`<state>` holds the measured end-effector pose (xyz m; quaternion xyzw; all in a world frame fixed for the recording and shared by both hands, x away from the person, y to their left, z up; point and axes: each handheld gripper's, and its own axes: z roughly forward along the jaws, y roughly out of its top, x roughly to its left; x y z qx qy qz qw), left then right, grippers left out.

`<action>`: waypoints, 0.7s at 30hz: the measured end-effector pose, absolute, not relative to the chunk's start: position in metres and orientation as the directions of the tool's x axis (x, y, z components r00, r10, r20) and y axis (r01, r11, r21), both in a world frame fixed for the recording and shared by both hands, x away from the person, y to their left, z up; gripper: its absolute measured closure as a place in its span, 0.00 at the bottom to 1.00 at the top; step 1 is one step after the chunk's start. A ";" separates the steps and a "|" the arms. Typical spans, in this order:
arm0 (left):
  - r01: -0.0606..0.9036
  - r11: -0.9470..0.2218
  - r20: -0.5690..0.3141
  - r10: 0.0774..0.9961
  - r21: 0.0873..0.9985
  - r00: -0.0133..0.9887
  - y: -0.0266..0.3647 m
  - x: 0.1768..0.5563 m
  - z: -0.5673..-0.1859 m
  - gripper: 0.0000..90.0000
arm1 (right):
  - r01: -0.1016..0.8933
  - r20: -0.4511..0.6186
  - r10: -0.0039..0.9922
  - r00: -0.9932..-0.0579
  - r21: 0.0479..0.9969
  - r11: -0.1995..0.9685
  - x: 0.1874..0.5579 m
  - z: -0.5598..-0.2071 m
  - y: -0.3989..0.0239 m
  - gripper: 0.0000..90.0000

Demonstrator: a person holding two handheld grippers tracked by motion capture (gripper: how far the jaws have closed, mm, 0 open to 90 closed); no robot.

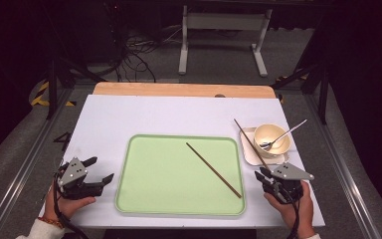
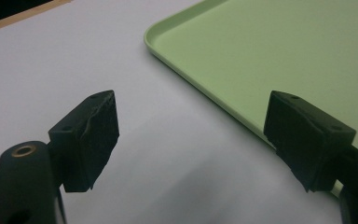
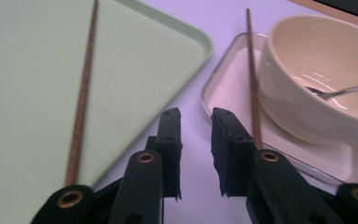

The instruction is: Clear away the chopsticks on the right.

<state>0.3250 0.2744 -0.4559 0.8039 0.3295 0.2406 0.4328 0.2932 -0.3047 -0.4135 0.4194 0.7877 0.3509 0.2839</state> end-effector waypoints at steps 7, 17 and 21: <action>0.322 -0.407 0.099 0.737 0.855 0.668 0.274 0.325 -0.456 0.21 | 0.501 -0.149 0.891 -0.429 0.782 0.372 0.298 -0.418 -0.325 0.78; 0.319 -0.409 0.101 0.735 0.855 0.671 0.274 0.325 -0.456 0.21 | 0.543 -0.142 0.901 -0.410 0.756 0.365 0.307 -0.426 -0.333 0.72; 0.319 -0.408 0.101 0.735 0.855 0.671 0.274 0.325 -0.456 0.21 | 0.568 -0.131 0.908 -0.397 0.742 0.355 0.311 -0.431 -0.335 0.72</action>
